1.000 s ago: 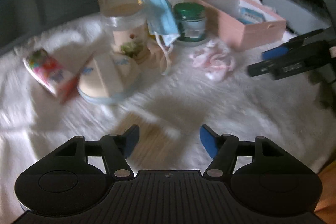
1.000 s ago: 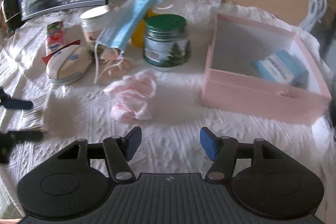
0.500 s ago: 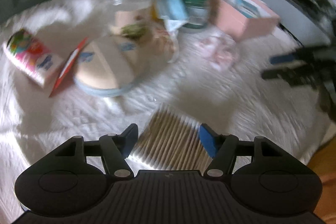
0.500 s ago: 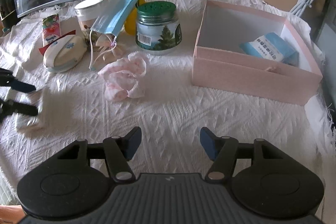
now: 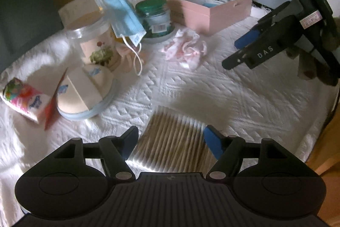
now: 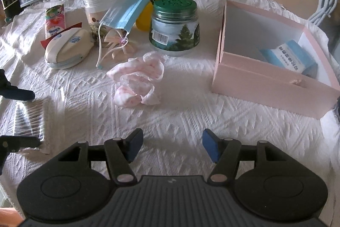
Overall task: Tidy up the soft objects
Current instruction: 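Grasp the cotton swab bundle with the left gripper while the right gripper grasps the pink cloth, then carry the swabs and pink cloth over the pink box and open both grippers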
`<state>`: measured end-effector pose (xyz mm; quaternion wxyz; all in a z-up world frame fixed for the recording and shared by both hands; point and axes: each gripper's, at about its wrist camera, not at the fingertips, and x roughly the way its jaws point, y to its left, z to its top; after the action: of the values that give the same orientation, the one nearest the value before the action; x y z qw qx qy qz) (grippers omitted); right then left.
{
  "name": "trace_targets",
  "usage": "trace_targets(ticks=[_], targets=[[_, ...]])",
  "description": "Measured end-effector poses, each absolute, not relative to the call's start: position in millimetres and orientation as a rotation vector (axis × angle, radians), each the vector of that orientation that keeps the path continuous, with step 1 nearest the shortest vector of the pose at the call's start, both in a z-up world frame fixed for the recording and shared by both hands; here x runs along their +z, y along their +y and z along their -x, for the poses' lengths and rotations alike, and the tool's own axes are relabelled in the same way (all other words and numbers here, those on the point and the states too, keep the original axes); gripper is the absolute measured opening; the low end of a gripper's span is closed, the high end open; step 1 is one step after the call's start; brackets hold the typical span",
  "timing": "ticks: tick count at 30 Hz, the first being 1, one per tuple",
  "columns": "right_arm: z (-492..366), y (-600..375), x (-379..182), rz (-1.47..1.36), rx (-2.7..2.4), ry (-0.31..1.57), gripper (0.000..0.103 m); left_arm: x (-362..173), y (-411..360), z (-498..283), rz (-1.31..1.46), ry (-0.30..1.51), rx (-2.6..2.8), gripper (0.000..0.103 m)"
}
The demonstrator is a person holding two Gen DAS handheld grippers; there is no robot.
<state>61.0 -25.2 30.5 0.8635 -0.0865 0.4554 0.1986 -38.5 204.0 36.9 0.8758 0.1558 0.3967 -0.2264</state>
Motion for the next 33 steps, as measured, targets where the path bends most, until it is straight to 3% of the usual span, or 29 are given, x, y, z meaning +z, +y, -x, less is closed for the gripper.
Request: trace_targets(ticks=[3,11,16,26,27,28,29,30,33], targets=[[-62,-28,31,0.179,0.412,0.951,0.062,35,210,28,-0.276,0.829,-0.385,0.082],[-60,-29,36,0.190,0.449,0.877,0.062,26,233,-5,0.031,0.951,-0.291,0.081],[-68,-11,37,0.270,0.479,0.810,0.062,24,203,5,-0.157,0.936,-0.308,0.085],[-103,15,20,0.221,0.539,0.858,0.062,29,214,9,-0.006,0.922,-0.258,0.078],[-105,18,21,0.215,0.545,0.865,0.054,30,214,10,0.004,0.926,-0.263,0.077],[-105,20,23,0.210,0.555,0.867,0.032,31,215,11,0.010,0.927,-0.269,0.077],[-104,21,27,0.210,0.569,0.863,0.023,32,214,11,0.014,0.925,-0.274,0.077],[-100,21,32,0.215,0.579,0.850,0.016,33,213,12,0.018,0.923,-0.279,0.077],[-84,11,49,0.213,0.596,0.802,0.012,37,207,11,0.024,0.913,-0.303,0.077]])
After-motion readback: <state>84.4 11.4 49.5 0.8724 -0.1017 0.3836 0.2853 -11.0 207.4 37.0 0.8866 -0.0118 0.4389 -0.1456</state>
